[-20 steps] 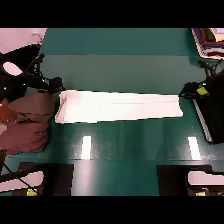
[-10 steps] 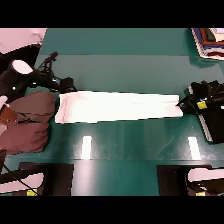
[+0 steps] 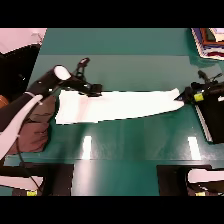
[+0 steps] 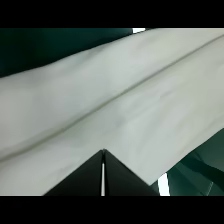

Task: Fold the shirts.

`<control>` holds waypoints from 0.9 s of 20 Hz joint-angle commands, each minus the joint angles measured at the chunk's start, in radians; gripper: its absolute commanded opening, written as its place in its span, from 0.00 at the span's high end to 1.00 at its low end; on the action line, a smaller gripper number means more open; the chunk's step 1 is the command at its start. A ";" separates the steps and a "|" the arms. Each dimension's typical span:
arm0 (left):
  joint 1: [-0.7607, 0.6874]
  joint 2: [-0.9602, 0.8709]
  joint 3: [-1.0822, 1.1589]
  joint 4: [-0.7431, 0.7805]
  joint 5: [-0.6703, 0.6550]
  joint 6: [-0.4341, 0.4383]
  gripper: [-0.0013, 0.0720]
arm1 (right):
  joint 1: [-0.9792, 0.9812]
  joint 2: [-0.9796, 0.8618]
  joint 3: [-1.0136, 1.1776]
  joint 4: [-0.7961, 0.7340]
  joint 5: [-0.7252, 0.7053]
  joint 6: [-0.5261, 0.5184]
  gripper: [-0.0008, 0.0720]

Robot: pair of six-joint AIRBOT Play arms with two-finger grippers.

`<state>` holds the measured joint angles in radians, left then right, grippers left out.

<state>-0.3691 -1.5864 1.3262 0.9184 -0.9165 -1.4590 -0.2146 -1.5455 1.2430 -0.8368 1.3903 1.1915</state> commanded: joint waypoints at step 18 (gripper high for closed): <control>-0.120 -0.277 0.299 0.022 -0.098 -0.051 0.94 | 0.580 0.182 0.446 0.113 -0.130 0.142 0.97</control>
<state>-0.5232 -1.8843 1.6112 0.9360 -0.9684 -1.5158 0.2913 -1.3628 1.6825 -0.7261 1.3293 1.3315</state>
